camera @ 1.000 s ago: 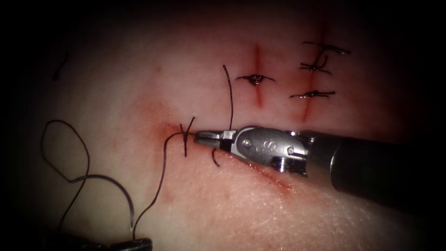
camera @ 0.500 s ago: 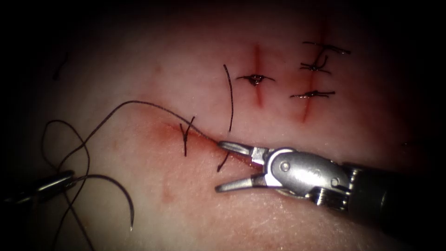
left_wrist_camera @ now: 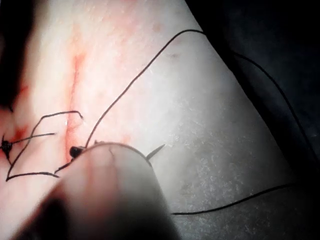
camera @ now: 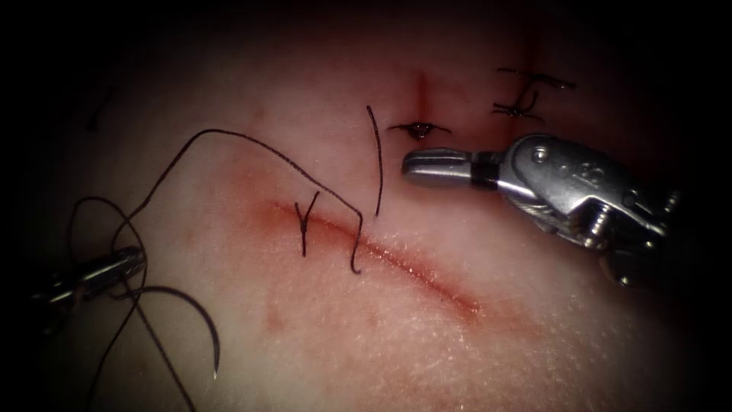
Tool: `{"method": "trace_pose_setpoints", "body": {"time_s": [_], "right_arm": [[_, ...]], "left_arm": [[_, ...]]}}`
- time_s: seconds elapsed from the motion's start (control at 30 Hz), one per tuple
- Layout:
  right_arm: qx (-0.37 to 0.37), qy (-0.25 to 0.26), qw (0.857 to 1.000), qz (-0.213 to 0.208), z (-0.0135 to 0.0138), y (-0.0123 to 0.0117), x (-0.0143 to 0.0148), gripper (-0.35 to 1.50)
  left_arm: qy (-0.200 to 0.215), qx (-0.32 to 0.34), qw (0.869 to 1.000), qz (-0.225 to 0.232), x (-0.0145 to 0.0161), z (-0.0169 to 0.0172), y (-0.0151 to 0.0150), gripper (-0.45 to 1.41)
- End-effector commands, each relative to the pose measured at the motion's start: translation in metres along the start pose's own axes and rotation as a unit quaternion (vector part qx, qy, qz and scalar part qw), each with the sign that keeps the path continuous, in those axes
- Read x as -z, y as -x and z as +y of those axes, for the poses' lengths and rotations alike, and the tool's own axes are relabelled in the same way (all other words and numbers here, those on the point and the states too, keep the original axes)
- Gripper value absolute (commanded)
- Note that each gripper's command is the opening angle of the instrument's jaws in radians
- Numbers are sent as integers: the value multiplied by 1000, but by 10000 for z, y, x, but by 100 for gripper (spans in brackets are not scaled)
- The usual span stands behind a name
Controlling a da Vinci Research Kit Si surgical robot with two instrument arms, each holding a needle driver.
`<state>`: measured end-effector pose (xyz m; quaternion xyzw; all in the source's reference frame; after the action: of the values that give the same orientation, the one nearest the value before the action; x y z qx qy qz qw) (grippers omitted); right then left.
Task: Wound Closure
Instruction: Use the left tool to wrap the suture twice counter-clockwise around the right tool.
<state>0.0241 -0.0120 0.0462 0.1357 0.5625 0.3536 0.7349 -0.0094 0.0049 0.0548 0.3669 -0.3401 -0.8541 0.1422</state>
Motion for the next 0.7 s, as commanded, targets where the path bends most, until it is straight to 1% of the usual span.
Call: {"method": "trace_pose_setpoints", "body": {"time_s": [0.03, 0.2, 0.3, 0.37, 0.4, 0.43, 0.47, 0.57, 0.63, 0.7], "right_arm": [[15, -23, 1000, -9, 13, -2, -34, -35], [37, -62, 997, -31, 31, 20, -85, -35], [54, -79, 995, -27, 41, 39, -113, -35], [44, -97, 994, -25, 45, 54, -130, -35], [44, -97, 994, -25, 45, 54, -130, -35], [31, -117, 992, -26, 45, 68, -142, -35], [25, -128, 991, -27, 43, 77, -150, -35], [15, -151, 988, -31, 37, 96, -165, -35], [11, -162, 986, -34, 33, 103, -171, -35], [-8, -178, 984, -27, 30, 108, -173, -35]], "left_arm": [[1, -3, 1000, 2, -4, 4, -4, -45], [-1, -9, 1000, 11, -3, -2, -11, -45], [-3, -13, 1000, 14, -3, -2, -15, -45], [-4, -16, 1000, 15, -3, -1, -17, -45], [-4, -16, 1000, 15, -3, -1, -17, -45], [-6, -19, 1000, 21, -3, -2, -18, -45], [-7, -19, 1000, 24, -3, -3, -18, -45], [-10, -26, 999, 37, -5, -4, -19, -45], [-11, -26, 999, 41, -6, -4, -19, -45], [-11, -25, 999, 43, -7, -5, -20, -45]]}}
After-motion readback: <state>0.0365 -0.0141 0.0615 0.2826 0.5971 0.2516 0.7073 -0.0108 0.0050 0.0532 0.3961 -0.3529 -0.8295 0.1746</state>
